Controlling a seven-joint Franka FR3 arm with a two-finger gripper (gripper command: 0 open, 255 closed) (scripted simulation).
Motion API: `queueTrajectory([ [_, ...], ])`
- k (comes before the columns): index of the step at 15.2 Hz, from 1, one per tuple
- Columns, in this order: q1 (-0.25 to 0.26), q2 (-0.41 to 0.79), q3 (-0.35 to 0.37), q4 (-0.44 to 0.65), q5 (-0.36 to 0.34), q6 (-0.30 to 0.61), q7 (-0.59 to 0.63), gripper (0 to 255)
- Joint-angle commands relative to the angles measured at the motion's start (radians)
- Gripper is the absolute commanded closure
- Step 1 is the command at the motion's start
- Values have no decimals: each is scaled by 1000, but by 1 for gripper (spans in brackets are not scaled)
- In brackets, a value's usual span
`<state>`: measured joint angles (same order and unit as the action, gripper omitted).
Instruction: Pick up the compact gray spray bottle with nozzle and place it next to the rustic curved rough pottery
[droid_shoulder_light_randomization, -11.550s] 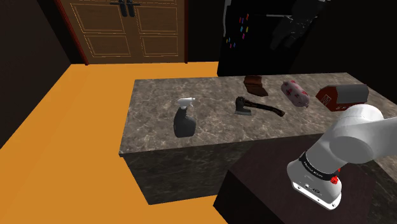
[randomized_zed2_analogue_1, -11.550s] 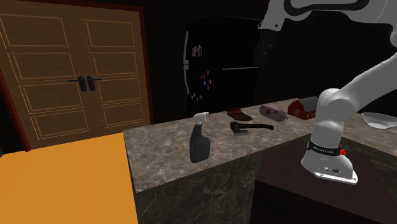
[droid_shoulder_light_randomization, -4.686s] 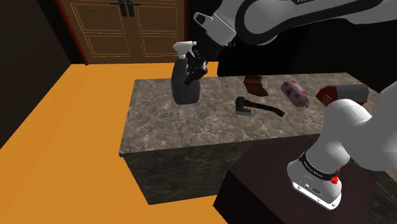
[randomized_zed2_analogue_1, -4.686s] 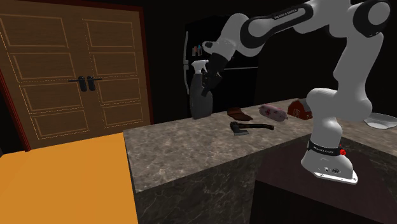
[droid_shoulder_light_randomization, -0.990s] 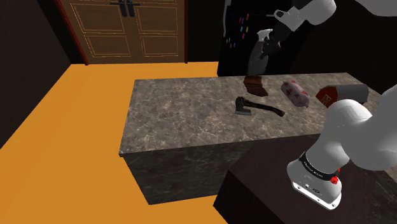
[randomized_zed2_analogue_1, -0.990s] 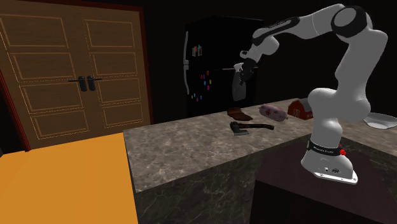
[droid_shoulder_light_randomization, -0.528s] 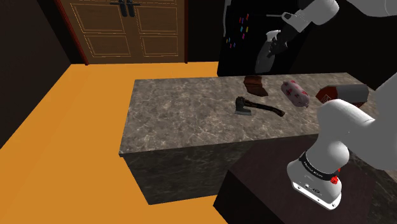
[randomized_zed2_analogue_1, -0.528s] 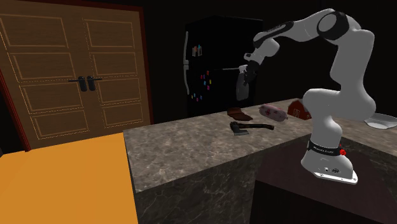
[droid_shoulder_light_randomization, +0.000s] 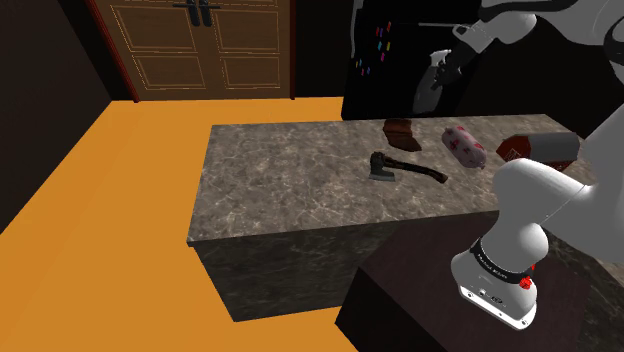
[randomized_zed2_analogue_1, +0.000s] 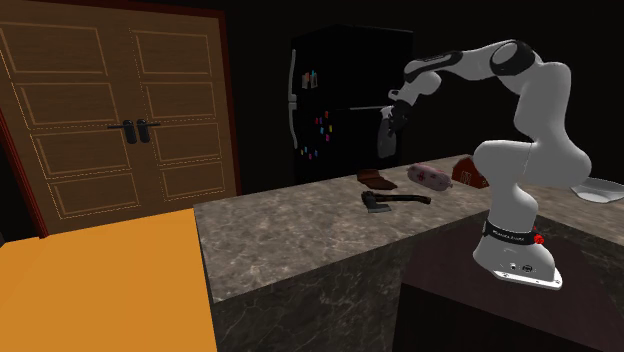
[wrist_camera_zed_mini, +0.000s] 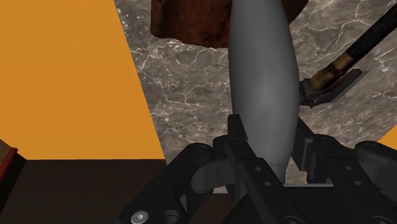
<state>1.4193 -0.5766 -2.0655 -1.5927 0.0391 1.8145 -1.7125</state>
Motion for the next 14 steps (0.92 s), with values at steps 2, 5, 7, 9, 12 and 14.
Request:
queueTrajectory([
  [2, 65, -92, -60, 129, -60, -50, -9, 255],
  [5, 142, -197, -118, 302, -116, -123, -23, 255],
  [7, 187, -254, -146, 408, -142, -168, -34, 255],
  [9, 182, -259, -149, 386, -145, -146, -40, 255],
  [12, 176, -268, -154, 356, -150, -113, -48, 255],
  [14, 173, -274, -158, 338, -153, -92, -53, 255],
])
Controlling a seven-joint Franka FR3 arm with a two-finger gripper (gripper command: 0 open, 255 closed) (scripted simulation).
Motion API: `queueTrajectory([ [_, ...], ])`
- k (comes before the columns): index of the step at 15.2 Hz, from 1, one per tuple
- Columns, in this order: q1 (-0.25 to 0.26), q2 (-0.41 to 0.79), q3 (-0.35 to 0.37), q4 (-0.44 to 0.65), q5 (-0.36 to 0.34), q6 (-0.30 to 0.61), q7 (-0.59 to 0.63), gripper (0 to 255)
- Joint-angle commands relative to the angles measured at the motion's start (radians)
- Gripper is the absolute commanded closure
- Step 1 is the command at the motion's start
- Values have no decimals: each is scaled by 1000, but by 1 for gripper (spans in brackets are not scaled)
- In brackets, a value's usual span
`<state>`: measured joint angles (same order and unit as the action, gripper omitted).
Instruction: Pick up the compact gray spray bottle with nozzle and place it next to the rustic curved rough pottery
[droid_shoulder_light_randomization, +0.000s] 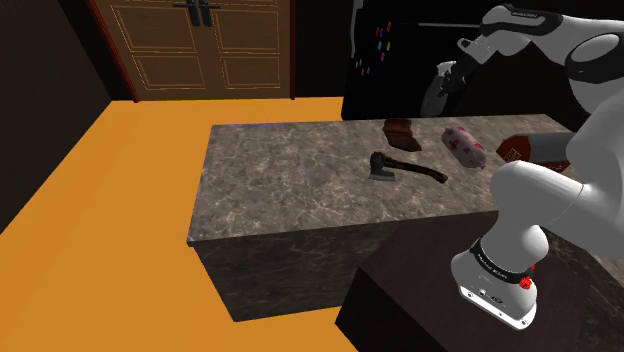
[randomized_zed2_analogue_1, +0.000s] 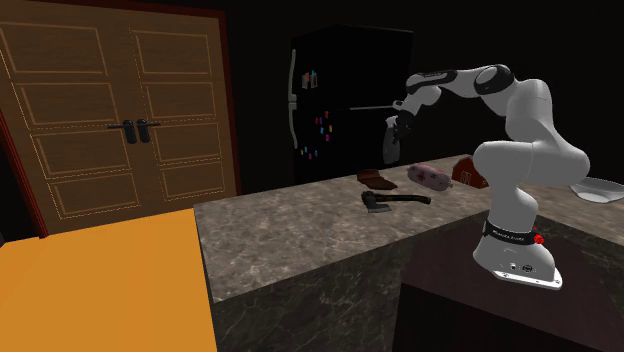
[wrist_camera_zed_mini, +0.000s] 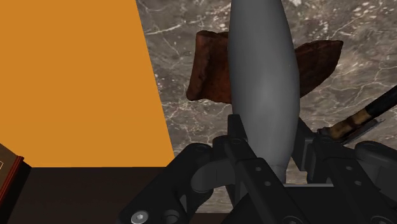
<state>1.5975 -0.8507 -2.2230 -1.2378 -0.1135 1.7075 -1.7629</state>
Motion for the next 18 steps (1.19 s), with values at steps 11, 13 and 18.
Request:
queueTrajectory([
  [11, -8, -49, -28, -91, -25, 121, -30, 255],
  [13, -7, -62, -35, -102, -32, 142, -35, 255],
  [18, -7, -62, -35, -102, -32, 142, -35, 255],
])
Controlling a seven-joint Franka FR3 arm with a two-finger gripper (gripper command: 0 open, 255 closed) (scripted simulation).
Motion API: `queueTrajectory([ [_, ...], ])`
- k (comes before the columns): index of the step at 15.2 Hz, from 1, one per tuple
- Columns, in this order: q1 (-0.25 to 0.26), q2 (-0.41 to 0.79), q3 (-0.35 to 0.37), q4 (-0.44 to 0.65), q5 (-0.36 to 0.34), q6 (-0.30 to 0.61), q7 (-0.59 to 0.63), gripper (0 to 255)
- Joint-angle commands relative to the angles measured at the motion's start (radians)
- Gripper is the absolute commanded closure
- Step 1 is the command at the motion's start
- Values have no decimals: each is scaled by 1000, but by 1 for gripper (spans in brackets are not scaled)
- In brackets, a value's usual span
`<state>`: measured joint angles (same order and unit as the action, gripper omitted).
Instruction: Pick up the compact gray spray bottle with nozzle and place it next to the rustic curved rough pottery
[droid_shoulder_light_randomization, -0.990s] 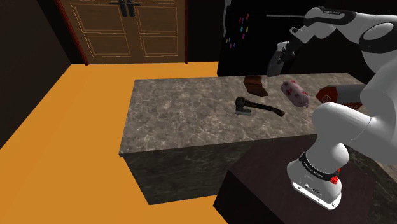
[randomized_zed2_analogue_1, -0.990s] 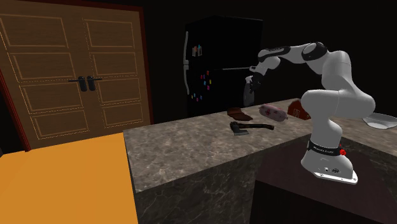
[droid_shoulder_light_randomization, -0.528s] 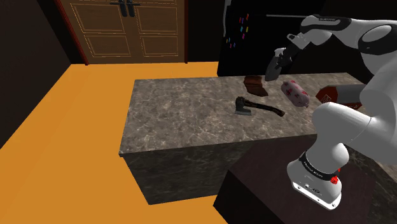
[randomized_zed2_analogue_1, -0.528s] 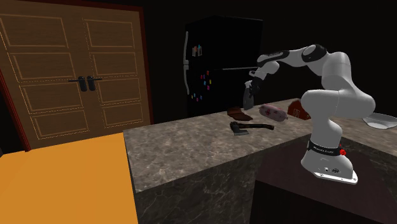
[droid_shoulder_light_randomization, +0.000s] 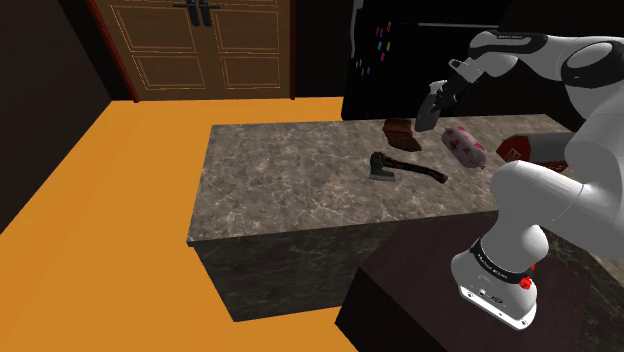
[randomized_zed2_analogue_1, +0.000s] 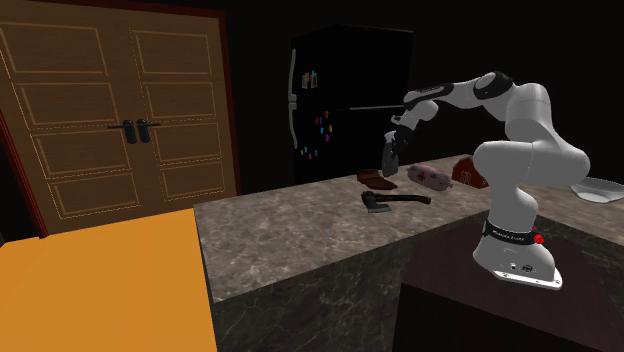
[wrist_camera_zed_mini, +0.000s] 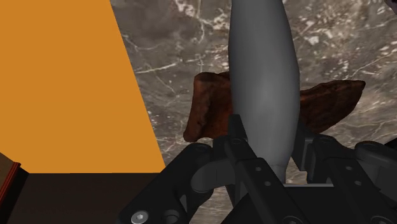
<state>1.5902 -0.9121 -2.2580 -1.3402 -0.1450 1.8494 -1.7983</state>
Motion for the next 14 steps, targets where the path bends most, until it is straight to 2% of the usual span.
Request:
queueTrajectory([
  [1, 0, 0, 0, 1, 0, 0, 0, 255],
  [3, 0, 0, 0, 1, 0, 0, 0, 255],
  [4, 0, 0, 0, 0, 0, 0, 0, 0],
  [9, 0, 0, 0, 1, 0, 0, 0, 0],
  [13, 6, 7, 4, 124, 8, -125, -8, 0],
  [14, 6, 7, 4, 124, 8, -125, -8, 0],
])
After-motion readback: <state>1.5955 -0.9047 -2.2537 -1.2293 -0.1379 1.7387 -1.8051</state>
